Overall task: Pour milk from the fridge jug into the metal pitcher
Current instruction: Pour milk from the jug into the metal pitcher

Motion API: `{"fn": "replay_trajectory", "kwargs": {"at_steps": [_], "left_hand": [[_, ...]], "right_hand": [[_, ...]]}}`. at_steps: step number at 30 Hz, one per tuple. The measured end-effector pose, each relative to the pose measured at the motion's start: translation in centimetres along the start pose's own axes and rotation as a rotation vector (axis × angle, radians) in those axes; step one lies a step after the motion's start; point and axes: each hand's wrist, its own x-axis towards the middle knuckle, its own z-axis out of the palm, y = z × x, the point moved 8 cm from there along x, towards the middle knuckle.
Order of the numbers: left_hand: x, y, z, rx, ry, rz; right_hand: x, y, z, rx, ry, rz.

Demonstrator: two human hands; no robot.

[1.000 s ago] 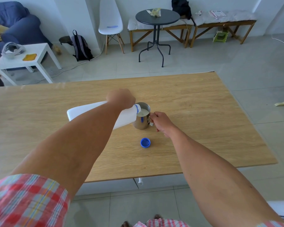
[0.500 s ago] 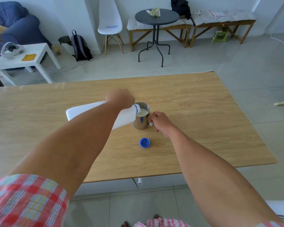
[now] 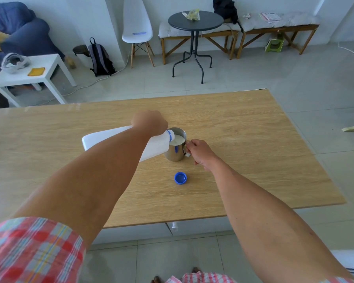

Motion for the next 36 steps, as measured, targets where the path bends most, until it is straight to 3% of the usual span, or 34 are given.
{"fn": "replay_trajectory", "kwargs": {"at_steps": [36], "left_hand": [[0.26,0.28,0.01,0.032,-0.016,-0.006]], "right_hand": [[0.55,0.55,0.11,0.0,0.0,0.013]]}}
